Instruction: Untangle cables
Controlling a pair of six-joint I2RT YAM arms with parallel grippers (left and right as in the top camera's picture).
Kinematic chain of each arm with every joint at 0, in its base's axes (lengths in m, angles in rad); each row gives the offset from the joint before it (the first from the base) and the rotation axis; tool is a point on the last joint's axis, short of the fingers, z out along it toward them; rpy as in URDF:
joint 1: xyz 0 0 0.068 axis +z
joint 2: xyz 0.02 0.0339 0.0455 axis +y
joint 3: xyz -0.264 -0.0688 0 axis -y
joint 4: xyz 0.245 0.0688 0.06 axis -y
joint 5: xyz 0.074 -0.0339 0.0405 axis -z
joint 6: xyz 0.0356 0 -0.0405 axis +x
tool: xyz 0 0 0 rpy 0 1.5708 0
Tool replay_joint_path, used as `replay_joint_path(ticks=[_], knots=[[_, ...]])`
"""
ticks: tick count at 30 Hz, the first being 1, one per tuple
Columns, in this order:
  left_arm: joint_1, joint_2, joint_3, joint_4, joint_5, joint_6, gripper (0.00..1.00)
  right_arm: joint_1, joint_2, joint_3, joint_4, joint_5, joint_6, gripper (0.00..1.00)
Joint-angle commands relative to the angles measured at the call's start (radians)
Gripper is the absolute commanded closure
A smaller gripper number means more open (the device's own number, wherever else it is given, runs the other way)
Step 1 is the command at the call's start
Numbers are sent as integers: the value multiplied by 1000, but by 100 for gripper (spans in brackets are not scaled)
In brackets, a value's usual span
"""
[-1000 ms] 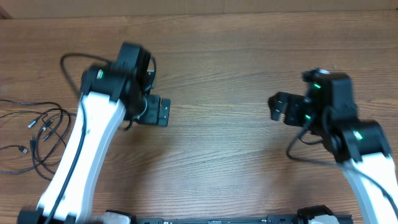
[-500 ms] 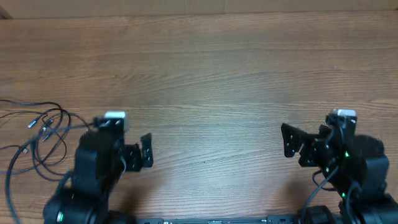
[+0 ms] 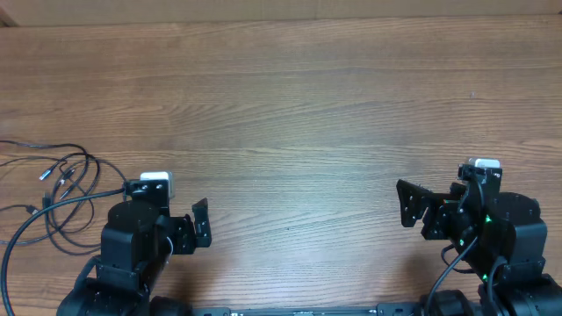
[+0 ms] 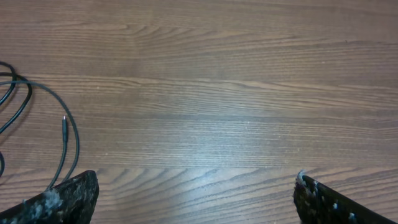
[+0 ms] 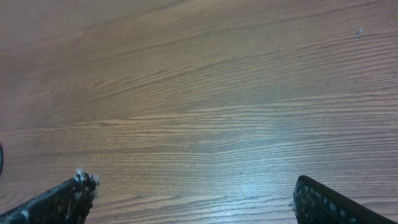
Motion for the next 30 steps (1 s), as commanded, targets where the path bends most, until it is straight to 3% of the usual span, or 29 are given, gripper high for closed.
replay_joint_path(ticks=[1,20,26,30], knots=[[-2,3,-11,-5,-13,-13,0,-3,0,-5,-1,-6,-4,0],[-2,3,-11,-5,-13,-13,0,-3,-47,-11,-18,9,-10,0],[-2,3,-11,-6,-13,-13,1,-3,-167,-33,2,82,-12,0],[-2,3,-11,-5,-13,-13,0,-3,-299,-147,111,89,-12,0]])
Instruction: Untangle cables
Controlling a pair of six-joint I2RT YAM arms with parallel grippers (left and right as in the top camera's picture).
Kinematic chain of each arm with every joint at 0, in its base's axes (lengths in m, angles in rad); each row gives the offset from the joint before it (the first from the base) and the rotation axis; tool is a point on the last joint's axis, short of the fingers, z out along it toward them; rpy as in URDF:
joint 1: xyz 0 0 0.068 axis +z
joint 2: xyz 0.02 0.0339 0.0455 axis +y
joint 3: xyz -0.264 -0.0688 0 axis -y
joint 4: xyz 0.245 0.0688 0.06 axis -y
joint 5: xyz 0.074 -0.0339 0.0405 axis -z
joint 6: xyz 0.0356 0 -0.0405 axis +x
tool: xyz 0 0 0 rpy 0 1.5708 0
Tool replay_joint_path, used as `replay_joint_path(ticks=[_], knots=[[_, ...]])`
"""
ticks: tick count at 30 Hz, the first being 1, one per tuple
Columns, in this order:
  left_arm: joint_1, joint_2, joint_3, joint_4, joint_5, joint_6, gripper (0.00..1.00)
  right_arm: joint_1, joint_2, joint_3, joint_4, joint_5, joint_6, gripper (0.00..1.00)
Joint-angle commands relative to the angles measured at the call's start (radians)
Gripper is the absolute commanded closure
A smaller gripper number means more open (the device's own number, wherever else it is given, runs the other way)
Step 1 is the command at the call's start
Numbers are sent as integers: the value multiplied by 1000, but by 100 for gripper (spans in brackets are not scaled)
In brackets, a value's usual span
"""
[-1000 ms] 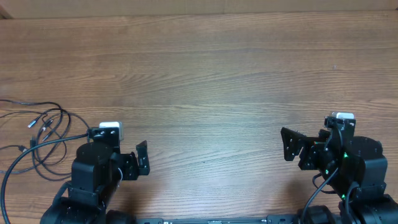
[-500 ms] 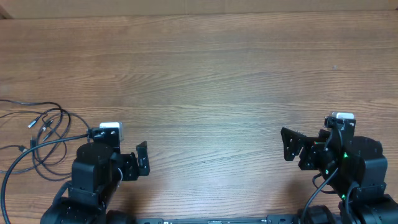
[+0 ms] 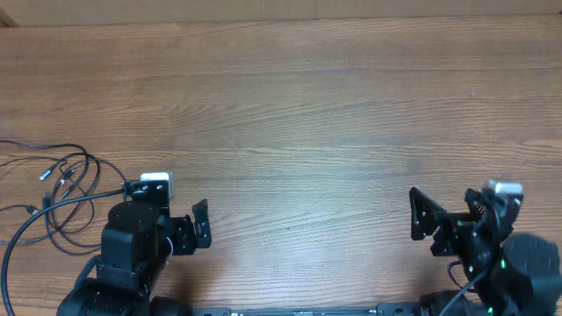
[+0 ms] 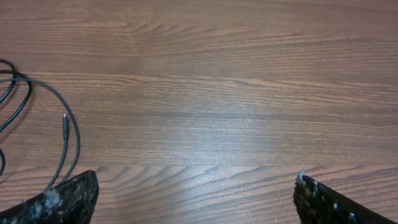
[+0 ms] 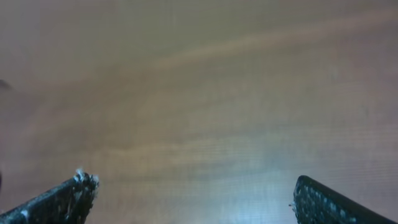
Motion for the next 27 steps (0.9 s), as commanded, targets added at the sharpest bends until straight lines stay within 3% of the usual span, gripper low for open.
replay_joint_path(ticks=[1,10,27], knots=[[-2,3,-11,0,-12,-13,0,-3,-103,-108,76,26,-8,0],[-2,3,-11,0,-12,-13,0,-3,-357,-447,462,-78,-8,0],[-2,3,-11,0,-13,-13,0,-3,-354,-664,877,-50,-8,0]])
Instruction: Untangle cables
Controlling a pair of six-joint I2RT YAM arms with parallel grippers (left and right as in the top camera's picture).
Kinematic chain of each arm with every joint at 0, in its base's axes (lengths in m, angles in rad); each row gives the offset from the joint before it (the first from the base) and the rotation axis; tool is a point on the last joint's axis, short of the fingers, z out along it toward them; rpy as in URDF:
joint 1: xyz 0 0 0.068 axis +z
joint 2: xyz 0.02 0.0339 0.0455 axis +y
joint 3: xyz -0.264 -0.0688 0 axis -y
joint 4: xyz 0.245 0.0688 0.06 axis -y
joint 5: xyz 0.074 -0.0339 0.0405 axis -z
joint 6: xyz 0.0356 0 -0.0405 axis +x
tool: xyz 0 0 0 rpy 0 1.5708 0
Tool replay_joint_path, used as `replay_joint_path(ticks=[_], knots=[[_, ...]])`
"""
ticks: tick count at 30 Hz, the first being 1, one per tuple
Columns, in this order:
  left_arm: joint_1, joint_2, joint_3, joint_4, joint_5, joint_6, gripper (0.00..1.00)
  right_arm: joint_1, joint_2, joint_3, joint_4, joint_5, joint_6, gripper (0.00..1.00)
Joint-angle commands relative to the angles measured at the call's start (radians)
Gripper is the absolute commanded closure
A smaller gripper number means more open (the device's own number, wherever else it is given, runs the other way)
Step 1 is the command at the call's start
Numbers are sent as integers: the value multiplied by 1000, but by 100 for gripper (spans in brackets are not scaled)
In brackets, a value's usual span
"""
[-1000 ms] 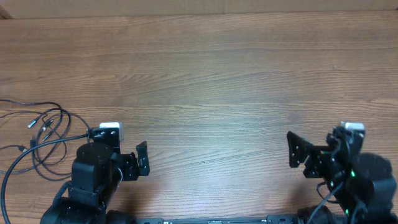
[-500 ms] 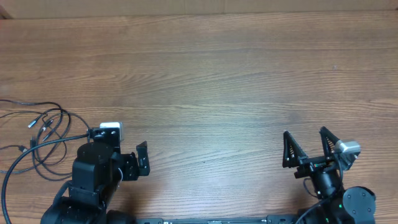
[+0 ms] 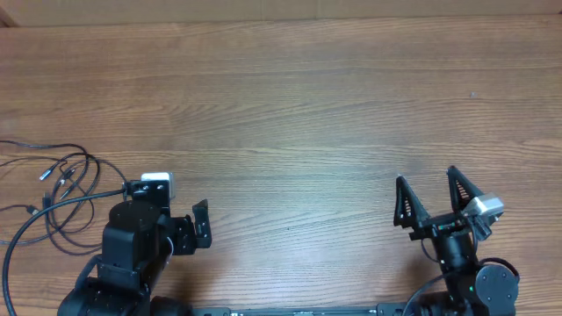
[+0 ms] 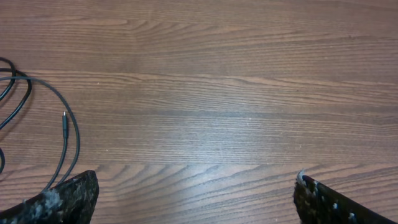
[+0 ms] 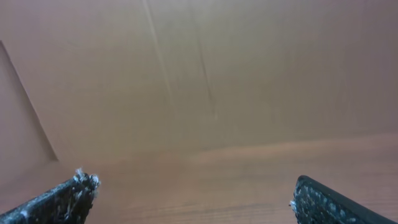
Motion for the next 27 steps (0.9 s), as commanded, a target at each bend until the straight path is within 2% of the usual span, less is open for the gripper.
replay_joint_path(ticks=[1,9,14,17,27], knots=[[-2,2,-6,1,-12,-13,0,-2,-10,-64,74,16,-5,0],[-2,2,-6,1,-12,-13,0,-2,-10,-191,272,17,-27,0],[-2,2,-6,1,-12,-13,1,5,-10,-188,156,9,-175,0],[-2,2,-6,1,-12,-13,1,5,-10,-188,16,9,-188,0],[-2,2,-6,1,-12,-13,1,6,-10,-188,10,20,-187,0]])
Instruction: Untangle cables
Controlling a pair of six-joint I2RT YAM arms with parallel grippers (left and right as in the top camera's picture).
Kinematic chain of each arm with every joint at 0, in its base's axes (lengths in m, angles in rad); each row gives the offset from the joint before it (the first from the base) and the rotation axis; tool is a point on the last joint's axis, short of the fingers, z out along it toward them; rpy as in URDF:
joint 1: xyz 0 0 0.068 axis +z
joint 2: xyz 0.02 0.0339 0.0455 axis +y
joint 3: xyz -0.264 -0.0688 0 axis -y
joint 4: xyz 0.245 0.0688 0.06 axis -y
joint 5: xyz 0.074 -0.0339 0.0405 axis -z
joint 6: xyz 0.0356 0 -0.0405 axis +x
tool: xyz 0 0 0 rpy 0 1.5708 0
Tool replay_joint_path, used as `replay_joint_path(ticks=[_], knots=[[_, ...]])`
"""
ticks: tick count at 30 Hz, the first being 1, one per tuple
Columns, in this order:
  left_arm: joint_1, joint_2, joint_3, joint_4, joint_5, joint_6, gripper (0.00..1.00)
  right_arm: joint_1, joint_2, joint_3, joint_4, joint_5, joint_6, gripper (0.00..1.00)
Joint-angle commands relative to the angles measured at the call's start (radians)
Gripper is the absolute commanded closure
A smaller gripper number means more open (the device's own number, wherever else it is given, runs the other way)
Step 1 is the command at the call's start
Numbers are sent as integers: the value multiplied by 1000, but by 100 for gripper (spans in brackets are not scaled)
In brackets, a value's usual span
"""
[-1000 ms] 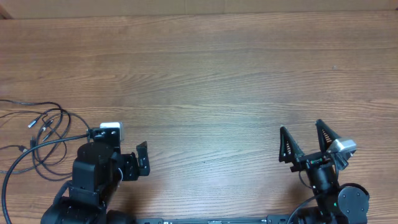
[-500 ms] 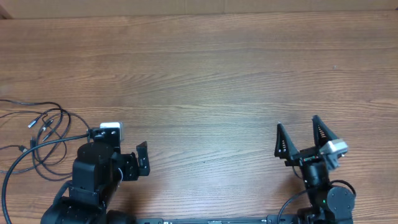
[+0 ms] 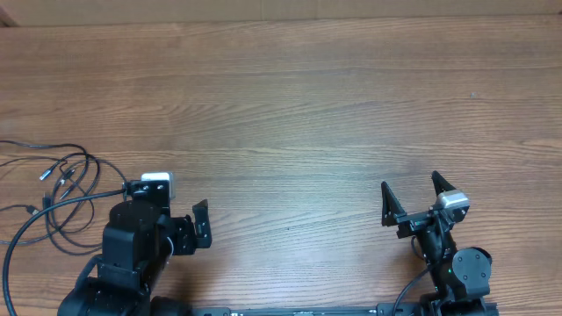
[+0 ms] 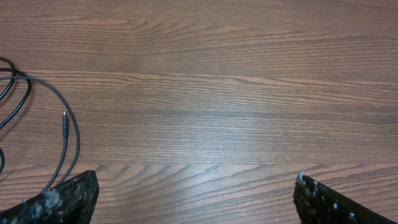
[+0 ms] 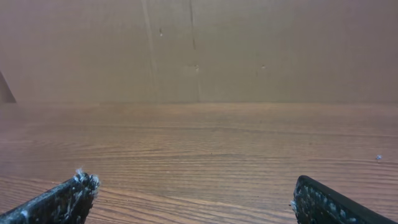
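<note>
A tangle of thin black cables [image 3: 54, 191] lies at the table's left edge, just left of the left arm. One strand with a small plug [image 4: 64, 121] curves through the left of the left wrist view. My left gripper [image 4: 196, 199] is open over bare wood, right of the cables. My right gripper [image 3: 411, 199] is open at the front right, far from the cables, its fingers [image 5: 68, 198] spread wide with nothing between them.
The wooden table [image 3: 290, 105] stretches across the overhead view. A brown cardboard wall [image 5: 199, 50] stands along its far edge. Both arm bases sit at the front edge.
The right arm has drawn slightly left and lower at the front edge, and its camera now looks level across the table instead of up at the wall. The left arm and cables have not moved.
The right gripper first pointed down at the table on the right. It then pulled back toward the front edge, tipped up toward the cardboard wall, and now looks level over the table. The left gripper stayed open beside the untouched cables throughout.
</note>
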Motion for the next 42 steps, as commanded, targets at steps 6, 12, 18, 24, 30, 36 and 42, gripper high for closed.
replay_joint_path(ticks=[6,12,18,24,30,36,42], knots=[[-2,2,-5,1,-12,-13,0,5,-9,-11,5,11,-12,0],[-2,2,-5,1,-12,-13,0,5,-9,-11,5,11,-12,0],[-2,2,-5,1,-12,-13,0,5,-9,-11,5,11,-12,0],[-2,2,-5,1,-12,-13,0,5,-9,-11,5,11,-12,0],[-2,2,-5,1,-12,-13,0,5,-9,-11,5,11,-12,0],[4,-10,-9,0,-12,-13,0,5,-9,-11,5,11,-12,0],[62,-63,-10,-71,43,-13,0,5,-9,-11,5,11,-12,0]])
